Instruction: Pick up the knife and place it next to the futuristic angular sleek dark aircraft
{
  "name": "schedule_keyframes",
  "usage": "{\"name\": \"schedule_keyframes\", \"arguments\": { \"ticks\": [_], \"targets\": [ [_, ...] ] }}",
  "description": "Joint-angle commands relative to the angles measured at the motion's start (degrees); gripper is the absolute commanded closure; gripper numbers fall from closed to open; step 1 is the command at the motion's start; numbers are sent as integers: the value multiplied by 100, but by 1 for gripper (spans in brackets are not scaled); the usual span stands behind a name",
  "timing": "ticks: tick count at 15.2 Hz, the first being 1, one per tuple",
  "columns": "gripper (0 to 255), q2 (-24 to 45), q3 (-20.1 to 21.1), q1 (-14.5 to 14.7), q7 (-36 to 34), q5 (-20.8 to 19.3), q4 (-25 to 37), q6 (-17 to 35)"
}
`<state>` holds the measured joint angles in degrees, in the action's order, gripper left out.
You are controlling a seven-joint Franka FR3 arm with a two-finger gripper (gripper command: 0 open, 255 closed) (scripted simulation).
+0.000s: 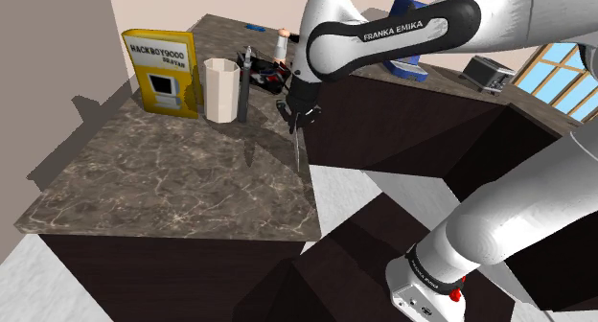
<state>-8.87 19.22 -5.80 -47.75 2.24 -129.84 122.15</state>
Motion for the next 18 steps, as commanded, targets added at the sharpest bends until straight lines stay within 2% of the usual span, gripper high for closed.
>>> {"name": "schedule_keyframes", "arguments": {
  "ticks": [1, 13, 18],
  "targets": [
    [255, -65, -4, 5, 7, 21, 94, -159],
    [255, -330, -64, -1, 75, 83, 745, -1064],
    [255, 752, -118, -153, 113, -283, 1889, -1176]
  ]
}}
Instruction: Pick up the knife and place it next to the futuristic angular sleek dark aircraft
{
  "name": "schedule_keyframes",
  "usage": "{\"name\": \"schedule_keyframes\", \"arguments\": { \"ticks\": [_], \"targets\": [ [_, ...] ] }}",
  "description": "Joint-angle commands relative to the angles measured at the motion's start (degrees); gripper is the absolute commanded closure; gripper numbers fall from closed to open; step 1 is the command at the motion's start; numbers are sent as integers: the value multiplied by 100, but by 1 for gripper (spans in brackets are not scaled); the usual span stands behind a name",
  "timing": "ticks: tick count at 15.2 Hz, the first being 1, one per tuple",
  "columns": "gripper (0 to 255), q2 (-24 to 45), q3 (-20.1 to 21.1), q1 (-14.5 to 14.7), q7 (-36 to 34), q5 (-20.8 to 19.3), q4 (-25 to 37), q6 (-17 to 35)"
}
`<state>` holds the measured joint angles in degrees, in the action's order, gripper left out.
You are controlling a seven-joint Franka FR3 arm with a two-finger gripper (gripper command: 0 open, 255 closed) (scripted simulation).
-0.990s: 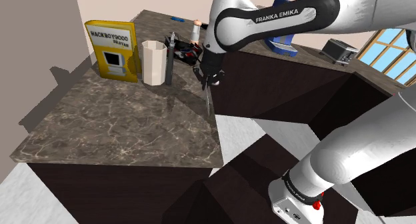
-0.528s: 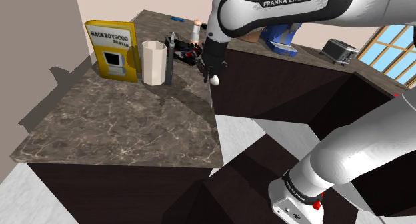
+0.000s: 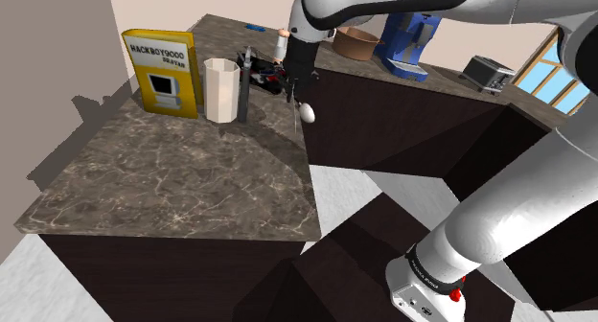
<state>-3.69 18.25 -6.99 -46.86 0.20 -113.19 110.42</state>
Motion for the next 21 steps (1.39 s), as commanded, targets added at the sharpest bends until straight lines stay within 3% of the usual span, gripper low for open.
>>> {"name": "schedule_keyframes", "arguments": {
  "ticks": [1, 7, 11, 14, 15, 16, 21],
  "targets": [
    [255, 453, -33, -51, 31, -151, 478, -46],
    [255, 1835, -132, -50, 86, -558, 2232, -479],
    [255, 2889, -222, 55, 167, -803, 3754, -975],
    [255, 3879, -314, 223, 277, -979, 5323, -1557],
    [255, 4313, -355, 314, 334, -1042, 6050, -1846],
    [255, 4978, -419, 473, 427, -1122, 7210, -2326],
    [255, 4683, -403, 347, 374, -1081, 6293, -1715]
  ]
}}
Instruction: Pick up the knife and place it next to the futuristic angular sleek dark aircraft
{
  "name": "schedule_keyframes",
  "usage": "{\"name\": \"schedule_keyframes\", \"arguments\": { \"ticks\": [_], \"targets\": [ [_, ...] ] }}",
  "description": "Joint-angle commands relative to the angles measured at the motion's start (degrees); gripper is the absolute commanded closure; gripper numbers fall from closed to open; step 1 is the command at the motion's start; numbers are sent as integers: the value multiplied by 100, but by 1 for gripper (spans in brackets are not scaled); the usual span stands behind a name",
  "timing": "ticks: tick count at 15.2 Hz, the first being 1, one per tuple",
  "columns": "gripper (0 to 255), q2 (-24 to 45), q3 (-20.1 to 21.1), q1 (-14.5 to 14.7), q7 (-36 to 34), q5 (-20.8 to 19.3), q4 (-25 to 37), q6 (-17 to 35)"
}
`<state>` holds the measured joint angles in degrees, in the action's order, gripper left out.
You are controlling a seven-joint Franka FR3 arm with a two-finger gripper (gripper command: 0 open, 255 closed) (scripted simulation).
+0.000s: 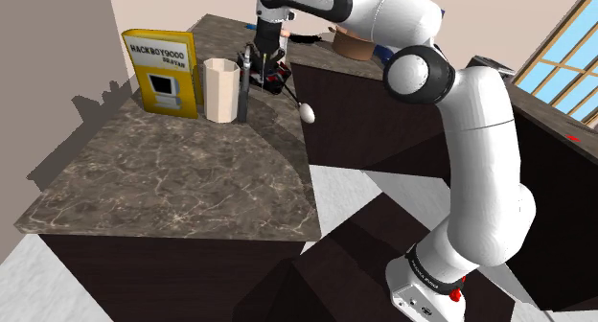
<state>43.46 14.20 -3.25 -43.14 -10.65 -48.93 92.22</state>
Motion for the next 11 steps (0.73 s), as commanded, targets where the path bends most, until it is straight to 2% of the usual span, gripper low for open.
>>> {"name": "schedule_keyframes", "arguments": {
  "ticks": [1, 11],
  "targets": [
    [255, -64, 5, -45, -7, 7, -270, 206],
    [255, -183, 9, -159, -74, 3, -1257, 1061]
  ]
}}
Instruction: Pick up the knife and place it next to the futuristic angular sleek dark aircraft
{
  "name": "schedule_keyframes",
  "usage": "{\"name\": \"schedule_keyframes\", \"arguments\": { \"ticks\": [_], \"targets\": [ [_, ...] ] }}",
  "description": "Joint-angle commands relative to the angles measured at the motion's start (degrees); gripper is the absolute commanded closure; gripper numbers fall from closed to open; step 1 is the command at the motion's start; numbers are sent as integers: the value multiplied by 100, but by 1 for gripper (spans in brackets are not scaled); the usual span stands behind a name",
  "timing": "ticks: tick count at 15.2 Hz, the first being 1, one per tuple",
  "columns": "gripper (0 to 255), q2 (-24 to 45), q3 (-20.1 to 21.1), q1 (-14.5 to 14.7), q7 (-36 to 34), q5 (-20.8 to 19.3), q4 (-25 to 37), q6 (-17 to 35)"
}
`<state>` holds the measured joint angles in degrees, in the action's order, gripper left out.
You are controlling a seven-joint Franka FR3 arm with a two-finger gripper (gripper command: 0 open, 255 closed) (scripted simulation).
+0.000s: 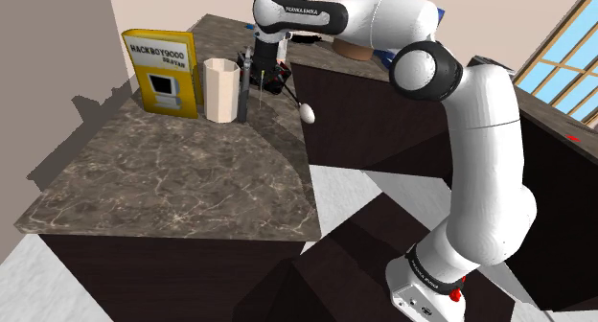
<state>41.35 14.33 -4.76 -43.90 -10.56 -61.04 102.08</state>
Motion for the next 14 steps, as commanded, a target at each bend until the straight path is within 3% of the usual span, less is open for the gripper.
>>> {"name": "schedule_keyframes", "arguments": {
  "ticks": [1, 14],
  "targets": [
    [255, 30, -6, -15, -3, -8, -119, 150],
    [255, 206, -43, -62, -73, -67, -796, 992]
  ]
}}
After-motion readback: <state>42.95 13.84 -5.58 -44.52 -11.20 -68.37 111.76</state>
